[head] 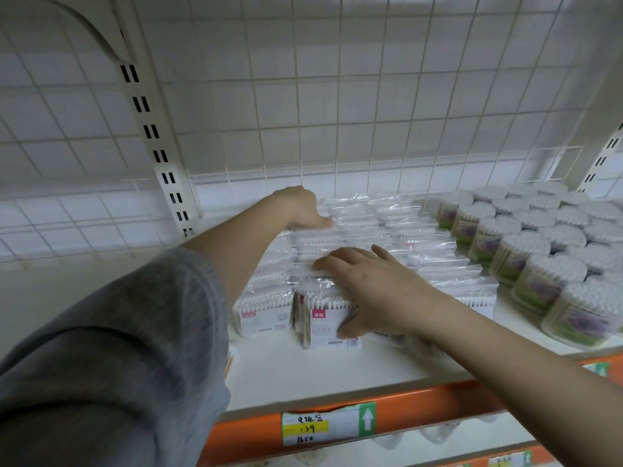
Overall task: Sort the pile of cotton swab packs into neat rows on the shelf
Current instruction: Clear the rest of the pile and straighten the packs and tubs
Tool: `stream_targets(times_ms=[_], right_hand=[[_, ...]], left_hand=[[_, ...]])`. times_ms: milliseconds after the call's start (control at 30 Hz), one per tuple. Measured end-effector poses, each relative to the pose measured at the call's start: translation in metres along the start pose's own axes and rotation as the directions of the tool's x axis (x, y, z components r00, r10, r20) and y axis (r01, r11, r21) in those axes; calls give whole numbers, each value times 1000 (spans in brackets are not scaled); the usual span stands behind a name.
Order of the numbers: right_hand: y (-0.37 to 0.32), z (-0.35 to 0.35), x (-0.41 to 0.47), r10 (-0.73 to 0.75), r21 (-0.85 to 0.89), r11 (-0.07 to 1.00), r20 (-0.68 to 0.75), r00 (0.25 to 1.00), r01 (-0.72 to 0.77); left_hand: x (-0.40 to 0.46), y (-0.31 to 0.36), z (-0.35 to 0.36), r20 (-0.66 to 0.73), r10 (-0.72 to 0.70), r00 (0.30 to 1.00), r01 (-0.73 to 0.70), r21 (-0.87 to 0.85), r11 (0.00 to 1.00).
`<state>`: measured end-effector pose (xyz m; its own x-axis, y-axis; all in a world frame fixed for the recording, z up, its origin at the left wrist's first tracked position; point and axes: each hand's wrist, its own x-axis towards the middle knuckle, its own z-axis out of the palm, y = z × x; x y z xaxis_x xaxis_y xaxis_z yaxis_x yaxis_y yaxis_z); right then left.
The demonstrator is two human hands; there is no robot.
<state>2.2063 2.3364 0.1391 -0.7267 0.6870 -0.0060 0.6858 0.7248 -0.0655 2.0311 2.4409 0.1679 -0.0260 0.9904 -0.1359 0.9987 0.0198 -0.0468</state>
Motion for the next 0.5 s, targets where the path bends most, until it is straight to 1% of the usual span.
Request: stream_targets(times_ms=[167, 333, 400, 500], right_hand=[[0, -1, -1, 0, 11, 1000, -2, 1000, 0], [-2, 0, -3, 3, 9, 1000, -14, 1000, -2], [-3, 1, -4, -9, -11, 1000, -26, 1000, 9], [-3, 4, -5, -25, -29, 999, -53, 998, 23]], left_hand=[[-4, -5, -8, 47, -14, 999, 17, -52, 998], [1, -6, -2, 25, 8, 1000, -6, -58, 998], [-1, -6, -1, 59, 6, 998, 1, -120, 993], [-3, -5, -2, 27, -9, 1000, 14, -199, 980]])
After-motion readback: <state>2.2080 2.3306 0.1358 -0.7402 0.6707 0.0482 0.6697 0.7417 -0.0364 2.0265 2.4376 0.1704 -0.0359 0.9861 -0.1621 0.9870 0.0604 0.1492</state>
